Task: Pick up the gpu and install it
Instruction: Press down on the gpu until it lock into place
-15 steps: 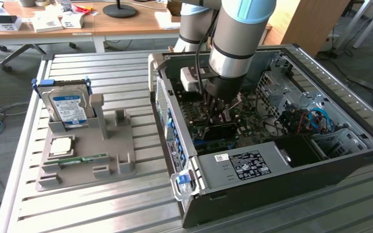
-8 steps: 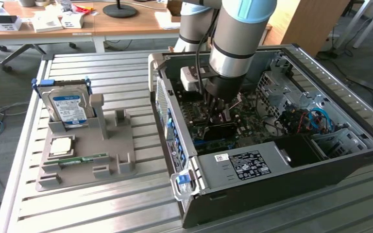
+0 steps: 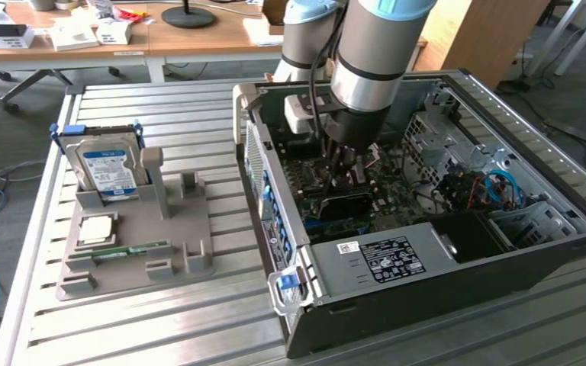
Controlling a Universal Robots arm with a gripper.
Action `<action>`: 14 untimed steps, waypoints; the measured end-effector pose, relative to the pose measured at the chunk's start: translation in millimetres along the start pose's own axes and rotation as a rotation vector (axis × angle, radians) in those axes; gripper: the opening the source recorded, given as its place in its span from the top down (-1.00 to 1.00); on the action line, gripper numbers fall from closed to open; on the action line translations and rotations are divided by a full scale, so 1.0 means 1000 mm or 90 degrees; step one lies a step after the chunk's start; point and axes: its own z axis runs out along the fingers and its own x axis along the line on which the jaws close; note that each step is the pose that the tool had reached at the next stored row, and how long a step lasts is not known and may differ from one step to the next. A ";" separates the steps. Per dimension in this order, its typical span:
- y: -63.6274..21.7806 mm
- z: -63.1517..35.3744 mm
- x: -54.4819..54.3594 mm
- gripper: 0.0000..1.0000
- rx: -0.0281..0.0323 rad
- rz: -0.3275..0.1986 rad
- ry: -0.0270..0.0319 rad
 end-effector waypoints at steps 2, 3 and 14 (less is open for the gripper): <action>-0.0001 -0.0039 0.000 0.79 0.0000 0.000 0.0000; -0.0002 -0.0059 0.000 0.79 0.0000 0.000 0.0001; -0.0026 -0.0120 -0.001 0.79 -0.0002 0.000 0.0002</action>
